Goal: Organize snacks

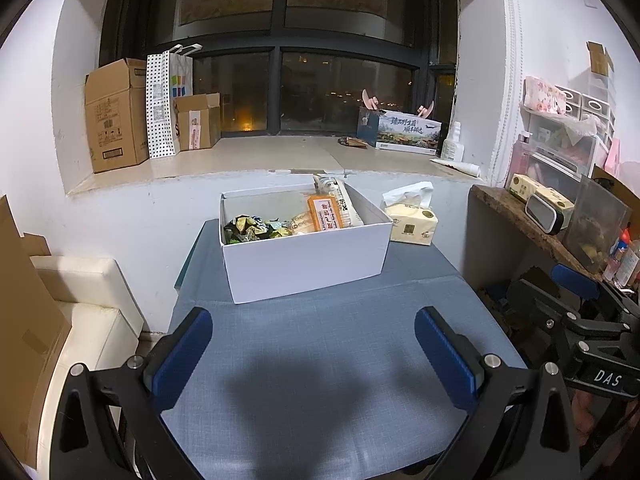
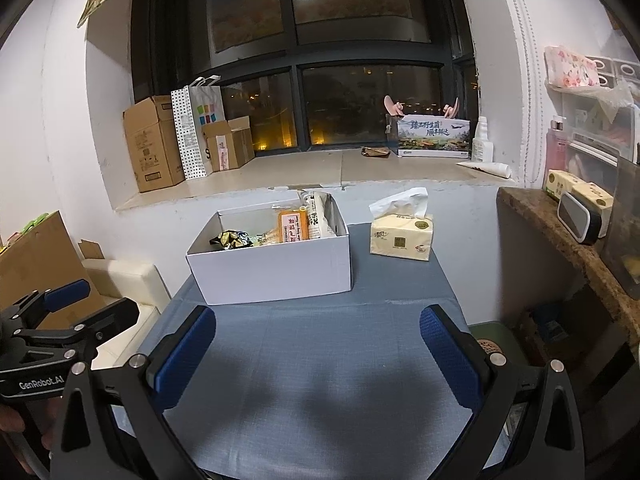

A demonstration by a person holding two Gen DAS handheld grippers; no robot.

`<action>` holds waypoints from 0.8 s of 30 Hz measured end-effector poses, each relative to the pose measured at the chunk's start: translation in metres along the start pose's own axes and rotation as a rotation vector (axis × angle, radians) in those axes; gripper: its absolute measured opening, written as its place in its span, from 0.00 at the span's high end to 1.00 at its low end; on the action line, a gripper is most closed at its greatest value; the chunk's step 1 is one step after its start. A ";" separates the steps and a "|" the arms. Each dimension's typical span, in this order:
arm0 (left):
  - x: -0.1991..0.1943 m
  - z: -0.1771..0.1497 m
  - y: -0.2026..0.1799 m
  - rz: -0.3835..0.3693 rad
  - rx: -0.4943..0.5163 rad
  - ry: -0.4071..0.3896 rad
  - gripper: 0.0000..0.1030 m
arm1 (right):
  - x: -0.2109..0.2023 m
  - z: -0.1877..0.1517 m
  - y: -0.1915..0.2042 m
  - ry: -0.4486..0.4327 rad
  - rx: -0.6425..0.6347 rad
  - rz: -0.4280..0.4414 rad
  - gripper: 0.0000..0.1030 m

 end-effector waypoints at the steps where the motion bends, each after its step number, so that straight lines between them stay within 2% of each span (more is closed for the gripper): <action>1: 0.000 0.000 0.000 0.000 0.000 0.002 0.00 | 0.000 0.000 0.000 0.001 0.000 0.000 0.00; 24: -0.001 -0.001 -0.001 0.000 0.005 0.005 0.00 | 0.000 0.001 0.000 0.001 0.000 -0.002 0.00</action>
Point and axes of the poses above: each gripper's, at about its wrist camera, not at the fingertips, and x roughly the way its jaws point, y to its left, z to its top, the point moved 9 cm from there along x, roughly the way its jaws point, and after that the axes turned 2 degrees about -x, right-handed, at the moved point
